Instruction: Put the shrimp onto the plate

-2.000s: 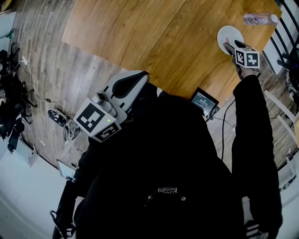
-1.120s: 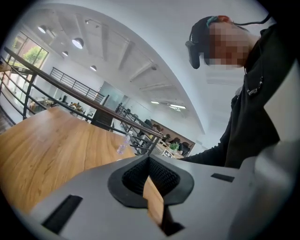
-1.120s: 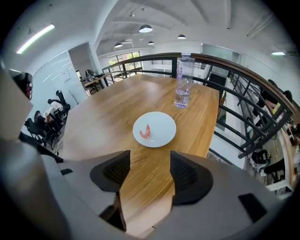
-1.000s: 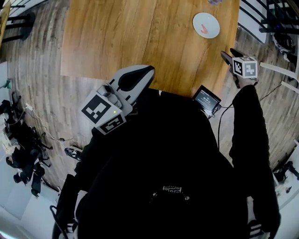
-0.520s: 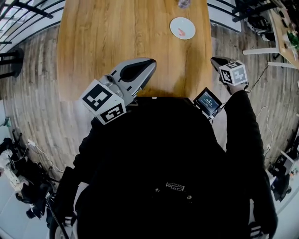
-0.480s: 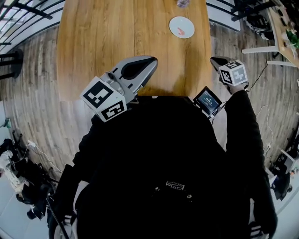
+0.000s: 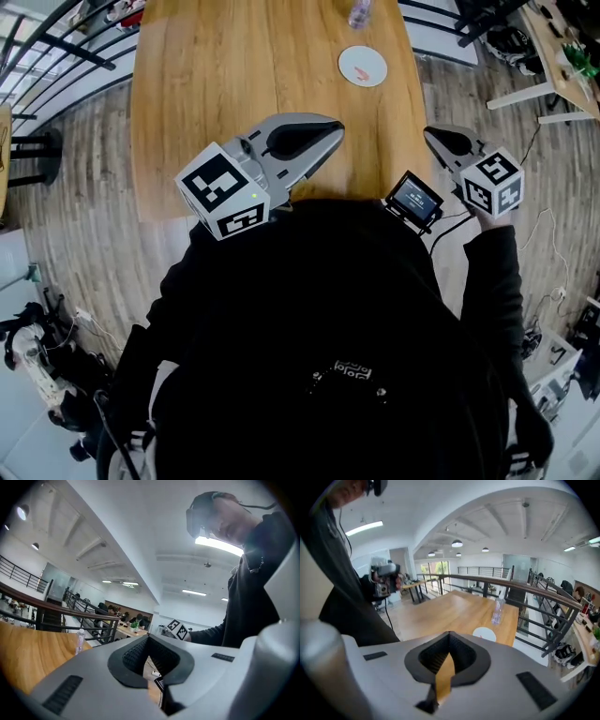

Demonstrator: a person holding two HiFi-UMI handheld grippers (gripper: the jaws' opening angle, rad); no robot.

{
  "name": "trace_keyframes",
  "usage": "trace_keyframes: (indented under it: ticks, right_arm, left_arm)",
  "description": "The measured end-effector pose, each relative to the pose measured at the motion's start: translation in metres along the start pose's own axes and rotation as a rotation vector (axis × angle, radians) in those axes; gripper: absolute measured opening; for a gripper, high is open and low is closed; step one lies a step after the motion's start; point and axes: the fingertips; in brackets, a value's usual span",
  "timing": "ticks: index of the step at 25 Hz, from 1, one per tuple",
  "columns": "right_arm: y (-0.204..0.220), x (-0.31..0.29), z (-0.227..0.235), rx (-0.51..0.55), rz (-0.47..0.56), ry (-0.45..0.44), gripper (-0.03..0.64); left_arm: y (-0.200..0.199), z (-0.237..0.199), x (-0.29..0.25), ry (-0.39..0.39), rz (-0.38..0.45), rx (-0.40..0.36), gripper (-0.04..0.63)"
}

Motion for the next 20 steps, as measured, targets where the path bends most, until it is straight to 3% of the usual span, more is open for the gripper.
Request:
trace_keyframes:
  ticks: [4,7,14,20]
  right_arm:
    - [-0.071,0.024,-0.039,-0.035,0.299,-0.084,0.018]
    - [-0.101,0.037,-0.058,-0.068,0.439,-0.128,0.018]
    - [-0.121,0.037,-0.088,-0.061,0.514,-0.171,0.018]
    - [-0.127,0.044,-0.075,-0.082,0.539,-0.141,0.017]
  left_arm:
    - [-0.015,0.001,0.002,-0.005,0.042,-0.006,0.005]
    - [-0.018,0.003,-0.001,-0.018,0.071,0.0,0.005]
    - [-0.019,-0.002,0.0,-0.052,0.105,0.013,0.005]
    - [-0.02,-0.008,0.001,-0.076,0.119,0.026,0.005]
Point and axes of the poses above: the fingertips, and each gripper's own axes: x backward along the fingers, z to its right, y out of its underside, and after that the axes turned 10 degrees about -y, right-handed
